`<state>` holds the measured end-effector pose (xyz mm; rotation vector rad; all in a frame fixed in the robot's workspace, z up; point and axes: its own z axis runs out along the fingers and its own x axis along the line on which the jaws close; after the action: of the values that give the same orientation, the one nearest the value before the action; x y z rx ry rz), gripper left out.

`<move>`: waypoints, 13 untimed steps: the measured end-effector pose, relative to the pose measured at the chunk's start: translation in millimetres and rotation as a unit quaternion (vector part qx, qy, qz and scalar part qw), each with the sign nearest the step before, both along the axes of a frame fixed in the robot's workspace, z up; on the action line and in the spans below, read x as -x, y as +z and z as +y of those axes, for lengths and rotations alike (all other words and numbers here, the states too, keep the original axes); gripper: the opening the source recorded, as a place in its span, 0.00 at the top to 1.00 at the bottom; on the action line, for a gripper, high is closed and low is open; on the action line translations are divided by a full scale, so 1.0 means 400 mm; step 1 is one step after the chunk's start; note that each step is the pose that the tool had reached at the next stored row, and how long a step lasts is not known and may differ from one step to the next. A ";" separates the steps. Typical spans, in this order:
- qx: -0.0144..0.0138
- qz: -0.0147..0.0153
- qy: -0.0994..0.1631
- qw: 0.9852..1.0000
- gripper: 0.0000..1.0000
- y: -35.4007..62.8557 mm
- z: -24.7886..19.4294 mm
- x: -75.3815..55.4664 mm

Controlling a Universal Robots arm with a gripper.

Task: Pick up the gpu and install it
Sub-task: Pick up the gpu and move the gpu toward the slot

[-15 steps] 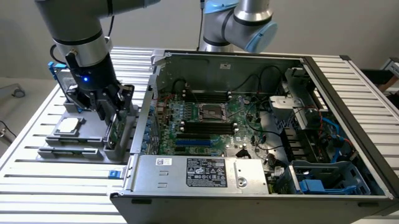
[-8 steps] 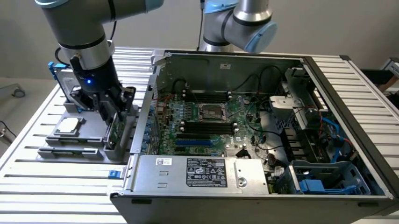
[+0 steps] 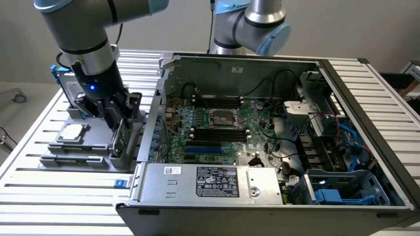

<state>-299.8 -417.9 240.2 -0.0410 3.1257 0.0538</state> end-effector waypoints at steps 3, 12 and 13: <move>0.000 -0.001 -0.006 1.000 0.52 -0.002 0.002 0.001; 0.000 -0.003 -0.017 1.000 0.52 -0.003 0.002 0.004; 0.000 -0.003 -0.017 1.000 0.52 -0.003 0.002 0.004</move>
<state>-301.4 -417.0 239.1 0.0109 3.1197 0.0535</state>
